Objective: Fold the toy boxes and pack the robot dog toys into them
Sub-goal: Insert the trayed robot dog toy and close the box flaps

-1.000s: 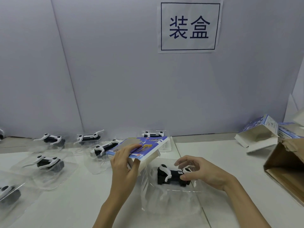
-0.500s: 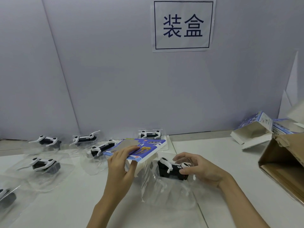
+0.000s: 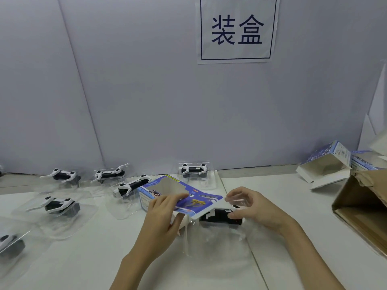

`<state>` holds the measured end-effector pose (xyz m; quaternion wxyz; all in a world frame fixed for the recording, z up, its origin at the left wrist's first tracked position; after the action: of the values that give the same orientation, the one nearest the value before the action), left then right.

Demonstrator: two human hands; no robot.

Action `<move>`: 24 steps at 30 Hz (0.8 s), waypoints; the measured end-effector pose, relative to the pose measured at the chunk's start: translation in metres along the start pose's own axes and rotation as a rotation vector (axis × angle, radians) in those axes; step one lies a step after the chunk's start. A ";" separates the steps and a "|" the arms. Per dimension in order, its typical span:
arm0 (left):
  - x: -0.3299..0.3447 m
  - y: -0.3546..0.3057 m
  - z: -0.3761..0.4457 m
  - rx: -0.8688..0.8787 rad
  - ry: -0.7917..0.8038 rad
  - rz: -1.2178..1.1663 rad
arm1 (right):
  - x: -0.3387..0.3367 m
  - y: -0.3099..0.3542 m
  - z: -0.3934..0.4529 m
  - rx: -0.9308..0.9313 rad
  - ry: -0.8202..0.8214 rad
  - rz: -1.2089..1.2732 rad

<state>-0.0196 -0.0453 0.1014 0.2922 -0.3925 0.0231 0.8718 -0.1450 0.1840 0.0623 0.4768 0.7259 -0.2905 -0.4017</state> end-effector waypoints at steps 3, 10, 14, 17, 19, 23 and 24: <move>0.011 -0.002 -0.001 0.047 0.080 0.061 | 0.006 0.011 -0.009 -0.036 -0.071 -0.321; 0.011 0.002 -0.004 0.028 0.028 0.022 | 0.024 0.020 -0.005 -0.052 -0.149 -0.521; 0.014 0.009 -0.004 -0.001 0.081 -0.036 | 0.013 0.017 -0.002 -0.059 -0.234 -0.402; 0.014 0.013 -0.005 -0.026 0.119 -0.090 | 0.002 0.014 -0.002 -0.054 -0.335 -0.285; 0.014 0.013 -0.005 -0.047 0.127 -0.133 | -0.001 0.013 -0.002 -0.039 -0.394 -0.219; 0.019 0.011 -0.008 -0.051 0.175 -0.190 | 0.008 0.012 0.002 0.002 -0.453 -0.134; 0.021 0.010 -0.009 -0.035 0.202 -0.190 | 0.010 0.012 0.002 0.010 -0.471 -0.133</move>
<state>-0.0300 -0.0454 0.0783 0.3625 -0.4839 -0.0002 0.7965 -0.1422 0.1699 0.0701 0.3650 0.6321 -0.3471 -0.5888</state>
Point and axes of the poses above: each hand's wrist, its own z-axis towards the middle knuckle, its own x-axis out of the palm, y = z × x, the point moved 9 cm from there along z, towards the middle knuckle, and after that the axes turned 15 degrees about x, right-handed, at the moved point
